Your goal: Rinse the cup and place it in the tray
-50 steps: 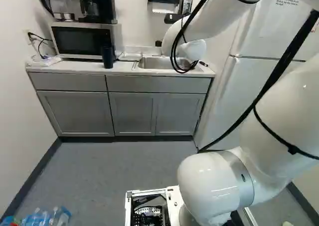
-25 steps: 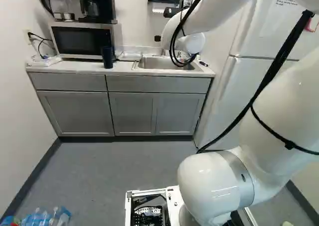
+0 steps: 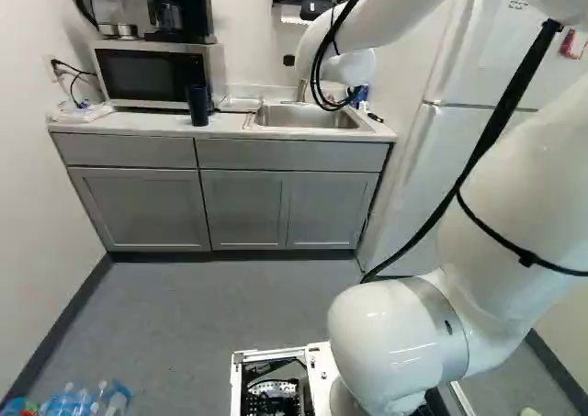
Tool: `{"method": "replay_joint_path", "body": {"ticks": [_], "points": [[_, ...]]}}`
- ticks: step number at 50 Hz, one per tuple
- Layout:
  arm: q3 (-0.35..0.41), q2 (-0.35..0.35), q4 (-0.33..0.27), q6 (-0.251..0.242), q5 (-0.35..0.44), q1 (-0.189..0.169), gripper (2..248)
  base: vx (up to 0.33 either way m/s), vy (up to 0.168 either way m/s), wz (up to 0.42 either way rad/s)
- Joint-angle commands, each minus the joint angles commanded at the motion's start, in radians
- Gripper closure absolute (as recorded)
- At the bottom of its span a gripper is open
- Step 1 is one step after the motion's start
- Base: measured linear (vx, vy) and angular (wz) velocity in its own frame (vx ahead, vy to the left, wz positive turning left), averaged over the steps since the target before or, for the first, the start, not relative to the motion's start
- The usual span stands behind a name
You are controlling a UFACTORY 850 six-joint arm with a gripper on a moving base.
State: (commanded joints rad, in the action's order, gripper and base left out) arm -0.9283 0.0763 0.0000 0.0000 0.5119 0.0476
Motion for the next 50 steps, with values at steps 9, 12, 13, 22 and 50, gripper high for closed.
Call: {"method": "replay_joint_path", "body": {"ticks": [9,12,13,22,50], "points": [[-0.028,-0.01,0.0,0.0,-0.017,0.002,3,0.0,0.0,0.0],[-0.037,-0.013,0.0,0.0,-0.024,0.003,3,0.0,0.0,0.0],[-0.04,-0.013,0.0,0.0,-0.026,0.003,3,0.0,0.0,0.0],[-0.052,-0.015,0.0,0.0,-0.039,0.003,3,0.0,0.0,0.0],[-0.052,-0.015,0.0,0.0,-0.039,0.003,3,0.0,0.0,0.0]]}}
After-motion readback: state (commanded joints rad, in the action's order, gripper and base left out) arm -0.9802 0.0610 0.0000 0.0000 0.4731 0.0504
